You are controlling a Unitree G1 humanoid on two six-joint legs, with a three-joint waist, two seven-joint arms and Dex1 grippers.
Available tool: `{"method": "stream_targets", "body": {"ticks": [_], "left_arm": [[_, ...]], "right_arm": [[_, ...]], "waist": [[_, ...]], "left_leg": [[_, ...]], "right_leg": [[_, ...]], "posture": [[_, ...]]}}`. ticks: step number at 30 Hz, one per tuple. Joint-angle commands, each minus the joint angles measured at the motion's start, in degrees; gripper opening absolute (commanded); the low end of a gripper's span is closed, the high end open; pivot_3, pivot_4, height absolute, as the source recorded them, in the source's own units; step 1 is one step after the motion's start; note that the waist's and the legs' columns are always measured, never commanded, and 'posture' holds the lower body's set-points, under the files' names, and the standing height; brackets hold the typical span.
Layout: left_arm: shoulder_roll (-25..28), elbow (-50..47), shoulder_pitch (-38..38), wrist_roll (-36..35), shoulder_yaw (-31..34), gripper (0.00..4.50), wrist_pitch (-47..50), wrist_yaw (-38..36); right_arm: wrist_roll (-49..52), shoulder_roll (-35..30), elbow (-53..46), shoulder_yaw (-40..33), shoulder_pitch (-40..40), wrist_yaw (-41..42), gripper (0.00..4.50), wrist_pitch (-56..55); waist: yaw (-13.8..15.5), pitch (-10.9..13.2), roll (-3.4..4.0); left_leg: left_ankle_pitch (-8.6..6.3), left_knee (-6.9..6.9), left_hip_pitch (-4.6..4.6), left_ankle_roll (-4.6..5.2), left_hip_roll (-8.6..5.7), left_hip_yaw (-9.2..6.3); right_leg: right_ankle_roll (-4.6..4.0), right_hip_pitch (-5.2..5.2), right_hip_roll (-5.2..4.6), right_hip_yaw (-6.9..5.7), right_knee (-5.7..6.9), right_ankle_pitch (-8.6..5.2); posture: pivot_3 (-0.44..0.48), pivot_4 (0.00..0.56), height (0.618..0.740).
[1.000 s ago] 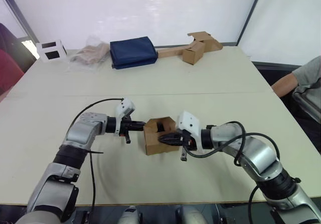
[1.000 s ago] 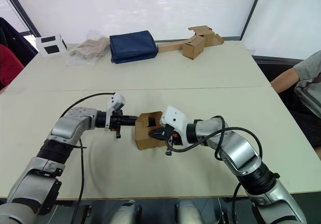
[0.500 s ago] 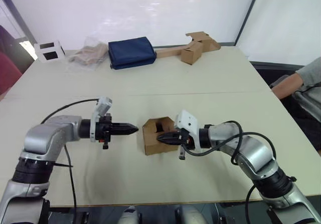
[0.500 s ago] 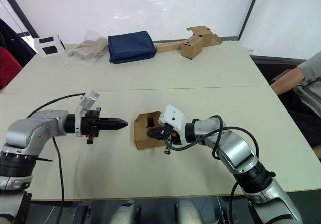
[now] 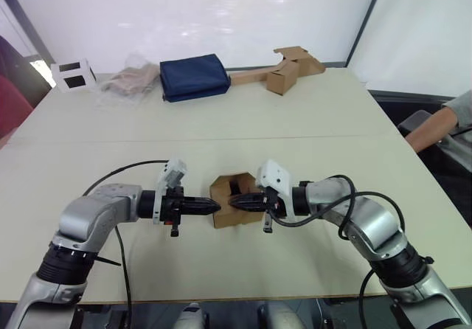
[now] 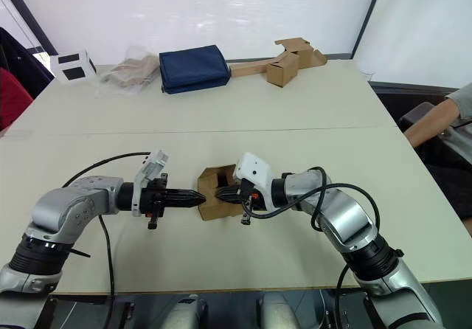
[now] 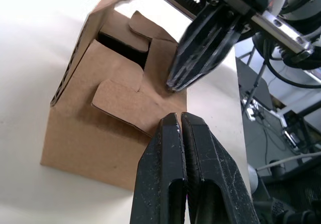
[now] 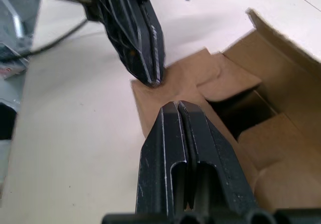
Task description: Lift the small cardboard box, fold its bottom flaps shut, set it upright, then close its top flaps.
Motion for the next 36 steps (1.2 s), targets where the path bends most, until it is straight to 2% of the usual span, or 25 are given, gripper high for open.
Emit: {"method": "stream_targets", "body": {"ticks": [1, 5, 10, 13, 19, 25, 31, 36], "left_arm": [[-0.11, -0.13, -0.24, 0.24, -0.07, 0.09, -1.24, 0.16], [0.19, 0.87, 0.06, 0.95, -0.12, 0.09, -2.45, -0.16], [0.63, 1.09, 0.5, 2.36, -1.14, 0.09, -3.87, -0.47], [-0.33, 0.91, 0.7, 2.25, -0.79, 0.09, -4.14, 0.43], [-0.79, 0.39, 1.11, 1.7, -0.07, 0.09, -3.77, 1.2], [-0.25, 0.49, 0.96, 0.59, 1.16, 0.09, -3.06, 1.24], [-1.91, 1.86, -3.6, -3.45, 4.93, 0.09, 0.0, 3.88], [-4.66, 4.06, -5.75, -1.22, 3.17, 0.09, -1.41, 6.32]], "right_arm": [[10.07, 4.58, -1.3, -11.6, -6.35, -3.51, 0.0, 1.81], [4.02, 6.66, 4.16, -12.43, -10.68, -8.68, 0.0, -3.53], [-3.55, 6.0, 8.95, -7.94, -10.79, -9.91, 0.0, -8.83], [-11.71, 1.27, 11.22, 0.44, -9.05, -7.21, 0.0, -10.51], [-10.7, -1.78, 7.08, 3.74, -5.88, -1.15, 0.0, -8.05], [-10.21, -1.65, 4.55, 3.12, -4.75, -0.69, 0.0, -6.08], [-10.7, -0.98, 4.22, 2.47, -4.17, -1.7, 0.0, -5.72], [-10.58, -0.71, 3.84, 2.19, -4.04, -2.33, 0.0, -5.66]], "waist": [[0.0, 0.0, 0.0], [0.07, -0.01, 0.0], [-0.02, 0.0, 0.01], [0.03, 0.0, 0.01], [-0.03, 0.0, 0.02], [0.02, -0.01, 0.01], [0.05, -0.01, 0.01], [0.0, -0.01, 0.01]], "left_leg": [[0.0, 0.0, 0.0, 0.0, 0.0, 0.0], [0.0, -0.03, 0.02, 0.0, 0.0, 0.0], [0.0, -0.05, 0.02, -0.01, 0.0, 0.05], [0.0, -0.06, 0.02, -0.01, 0.0, 0.06], [0.0, -0.03, 0.02, 0.0, -0.01, 0.05], [0.0, -0.03, 0.02, -0.01, 0.0, 0.03], [0.0, -0.03, 0.01, -0.01, 0.0, 0.01], [0.0, -0.03, 0.0, -0.01, -0.02, 0.02]], "right_leg": [[0.0, 0.0, 0.0, 0.0, 0.0, 0.0], [0.0, 0.0, 0.01, -0.01, 0.0, 0.0], [-0.01, -0.02, 0.0, 0.01, -0.02, 0.0], [-0.01, -0.03, 0.0, 0.02, -0.01, 0.0], [0.0, -0.02, -0.01, 0.02, 0.0, 0.0], [0.0, 0.0, -0.01, 0.02, 0.0, 0.0], [-0.01, -0.01, 0.0, 0.0, 0.0, 0.0], [0.0, -0.01, -0.02, 0.01, -0.02, 0.0]], "posture": [[0.0, 0.15, 0.74], [0.0, 0.15, 0.74], [0.0, 0.15, 0.74], [0.0, 0.15, 0.74], [0.0, 0.15, 0.74], [0.0, 0.15, 0.74], [0.0, 0.15, 0.74], [0.0, 0.15, 0.74]]}}
